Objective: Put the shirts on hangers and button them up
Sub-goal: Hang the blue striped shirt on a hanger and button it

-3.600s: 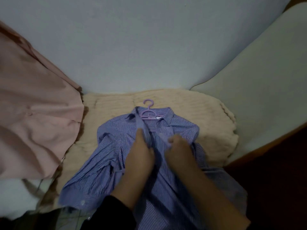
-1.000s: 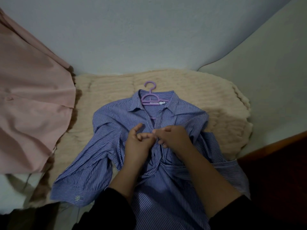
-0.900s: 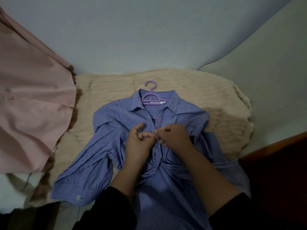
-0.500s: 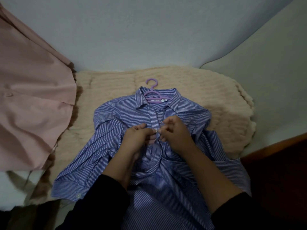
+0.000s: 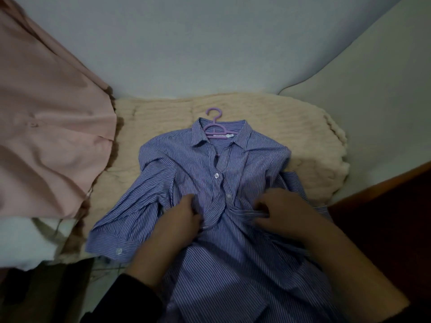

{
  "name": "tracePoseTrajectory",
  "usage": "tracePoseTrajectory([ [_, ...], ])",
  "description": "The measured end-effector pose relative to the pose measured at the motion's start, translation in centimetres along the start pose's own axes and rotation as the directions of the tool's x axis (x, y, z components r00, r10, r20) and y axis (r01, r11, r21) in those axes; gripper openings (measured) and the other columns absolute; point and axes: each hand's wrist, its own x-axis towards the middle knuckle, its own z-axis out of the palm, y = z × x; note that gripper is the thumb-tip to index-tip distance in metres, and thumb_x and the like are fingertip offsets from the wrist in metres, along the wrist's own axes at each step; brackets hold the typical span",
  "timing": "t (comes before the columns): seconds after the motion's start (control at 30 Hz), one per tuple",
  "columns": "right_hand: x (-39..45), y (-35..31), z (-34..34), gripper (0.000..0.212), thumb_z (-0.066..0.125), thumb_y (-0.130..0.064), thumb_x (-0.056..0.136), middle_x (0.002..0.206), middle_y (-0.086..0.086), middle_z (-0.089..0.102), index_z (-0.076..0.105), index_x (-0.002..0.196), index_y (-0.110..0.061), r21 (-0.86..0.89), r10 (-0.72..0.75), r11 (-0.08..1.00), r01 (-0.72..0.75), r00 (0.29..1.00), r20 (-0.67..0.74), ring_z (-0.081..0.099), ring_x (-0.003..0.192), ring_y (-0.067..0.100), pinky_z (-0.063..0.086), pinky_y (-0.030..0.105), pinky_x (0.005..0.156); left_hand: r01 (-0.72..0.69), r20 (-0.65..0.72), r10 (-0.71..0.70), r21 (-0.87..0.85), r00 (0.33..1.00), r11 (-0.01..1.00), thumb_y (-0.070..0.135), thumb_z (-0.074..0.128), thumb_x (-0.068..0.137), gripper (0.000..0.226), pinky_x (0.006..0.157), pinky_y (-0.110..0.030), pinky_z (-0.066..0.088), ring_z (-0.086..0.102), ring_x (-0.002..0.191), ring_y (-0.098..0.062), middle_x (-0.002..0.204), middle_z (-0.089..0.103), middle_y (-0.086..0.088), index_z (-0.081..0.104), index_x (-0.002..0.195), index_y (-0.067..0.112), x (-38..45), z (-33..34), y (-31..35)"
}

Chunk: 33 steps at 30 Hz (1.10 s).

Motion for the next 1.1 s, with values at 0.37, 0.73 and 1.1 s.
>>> tracePoseTrajectory([
  [0.37,-3.5,-6.3,4.4,0.009,0.053,-0.004,0.084,0.081,0.004,0.053,0.049,0.085,-0.012,0.536,0.192,0.833,-0.136,0.98,-0.05,0.049,0.073,0.021,0.033,0.026,0.062,-0.047,-0.186,0.012,-0.183,0.983,0.982,0.027,0.056,0.092,0.073,0.08,-0.032,0.041,0.058,0.109,-0.03,0.121,0.06,-0.012,0.013,0.149,0.019,-5.8,1.3,2.1],
  [0.73,0.2,-6.0,4.8,0.023,0.05,-0.011,0.091,0.089,0.028,0.064,0.06,0.096,0.009,0.795,0.442,0.586,-0.157,0.884,-0.152,0.065,0.075,0.04,0.055,0.051,0.064,-0.083,-0.263,-0.001,-0.308,0.965,0.948,0.03,0.061,0.09,0.071,0.084,-0.027,0.043,0.058,0.101,-0.016,0.113,0.059,0.003,0.021,0.149,0.022,-3.3,2.4,3.0],
  [1.1,4.1,-5.4,4.8,0.015,0.058,-0.009,0.091,0.066,0.009,0.055,0.055,0.077,-0.007,0.951,0.483,0.054,-0.306,0.841,0.243,0.053,0.043,0.015,0.042,0.021,0.037,0.052,-0.087,-0.206,-0.808,0.975,0.587,0.007,0.066,0.084,0.064,0.062,-0.029,0.051,0.062,0.065,-0.018,0.085,0.069,-0.005,0.037,0.141,0.014,0.5,3.6,3.2],
])
